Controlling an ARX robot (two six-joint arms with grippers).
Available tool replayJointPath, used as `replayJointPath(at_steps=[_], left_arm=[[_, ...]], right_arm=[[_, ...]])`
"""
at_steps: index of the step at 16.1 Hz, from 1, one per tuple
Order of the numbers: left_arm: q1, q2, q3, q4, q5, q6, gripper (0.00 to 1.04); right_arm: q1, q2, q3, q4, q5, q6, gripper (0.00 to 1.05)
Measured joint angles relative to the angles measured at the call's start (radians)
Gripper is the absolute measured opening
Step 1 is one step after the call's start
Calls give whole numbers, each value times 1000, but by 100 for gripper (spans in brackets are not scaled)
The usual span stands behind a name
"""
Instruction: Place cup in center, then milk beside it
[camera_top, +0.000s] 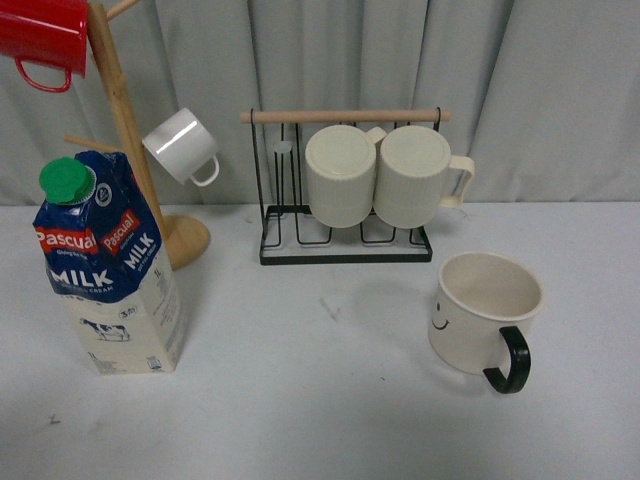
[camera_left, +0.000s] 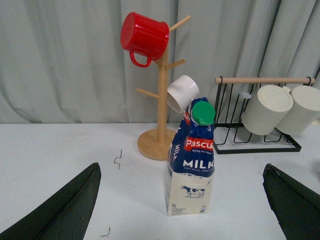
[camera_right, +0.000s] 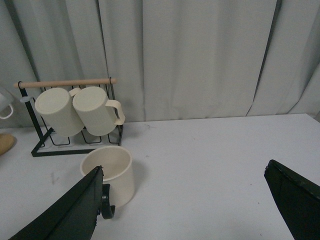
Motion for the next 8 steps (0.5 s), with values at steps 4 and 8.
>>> replayJointPath(at_steps=[4,8], left_arm=[[0,0,0,0,0,0,98],[0,0,0,0,0,0,98]], right_arm=[[0,0,0,0,0,0,98],[0,0,0,0,0,0,98]])
